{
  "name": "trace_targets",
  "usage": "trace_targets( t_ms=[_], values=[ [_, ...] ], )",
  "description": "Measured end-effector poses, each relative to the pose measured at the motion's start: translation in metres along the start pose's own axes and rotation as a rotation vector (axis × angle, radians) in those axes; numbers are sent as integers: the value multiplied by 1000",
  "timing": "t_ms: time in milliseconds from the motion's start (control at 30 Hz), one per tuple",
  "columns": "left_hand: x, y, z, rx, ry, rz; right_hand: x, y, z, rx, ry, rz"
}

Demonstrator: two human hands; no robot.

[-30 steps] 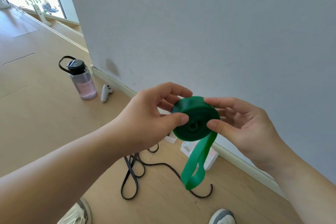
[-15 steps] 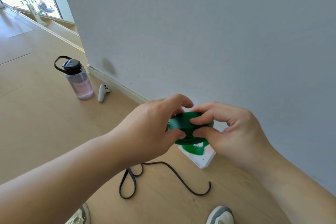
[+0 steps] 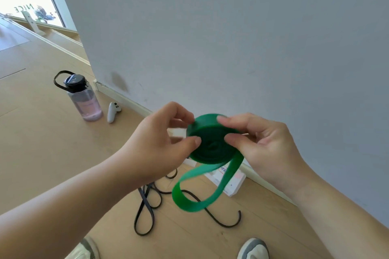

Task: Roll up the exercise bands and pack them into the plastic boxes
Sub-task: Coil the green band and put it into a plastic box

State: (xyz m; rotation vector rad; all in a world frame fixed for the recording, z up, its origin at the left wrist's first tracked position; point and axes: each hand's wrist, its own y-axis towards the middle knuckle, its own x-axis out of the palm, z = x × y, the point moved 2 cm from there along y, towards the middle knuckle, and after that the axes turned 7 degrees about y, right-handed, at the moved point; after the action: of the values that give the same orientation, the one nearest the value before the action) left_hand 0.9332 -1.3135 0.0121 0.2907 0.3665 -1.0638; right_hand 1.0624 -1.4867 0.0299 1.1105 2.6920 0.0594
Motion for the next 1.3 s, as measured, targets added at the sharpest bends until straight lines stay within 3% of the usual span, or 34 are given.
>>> trace_targets(
  t_ms=[133,400,633,767,833,867,967,1033,1167,1300],
  values=[
    [2,-4,5,156,339,-72,12,-6,-3,-59,-207,-125],
    [4,0,3,110,336,-184,12,-9,-2,81,-208,-77],
    [-5,8,1,-52,3,26,-11,0,-4,68,18,-21],
    [-1,6,3,-136,-473,-17,-13,0,-2,19,126,-21],
    [4,5,3,-153,-536,-42,-15,1,-2,12,171,7],
    [6,5,2,-135,-445,-45,-15,0,-2,5,155,13],
    [6,1,2,36,120,17,-10,-4,-4,-58,-83,-30],
    [8,-2,5,182,312,-7,-4,-6,-3,-117,-280,-97],
    [9,-2,5,279,415,-68,0,-8,-1,-101,-367,-132],
    [5,2,5,165,217,-63,-5,-4,1,34,-131,18]
  ],
)
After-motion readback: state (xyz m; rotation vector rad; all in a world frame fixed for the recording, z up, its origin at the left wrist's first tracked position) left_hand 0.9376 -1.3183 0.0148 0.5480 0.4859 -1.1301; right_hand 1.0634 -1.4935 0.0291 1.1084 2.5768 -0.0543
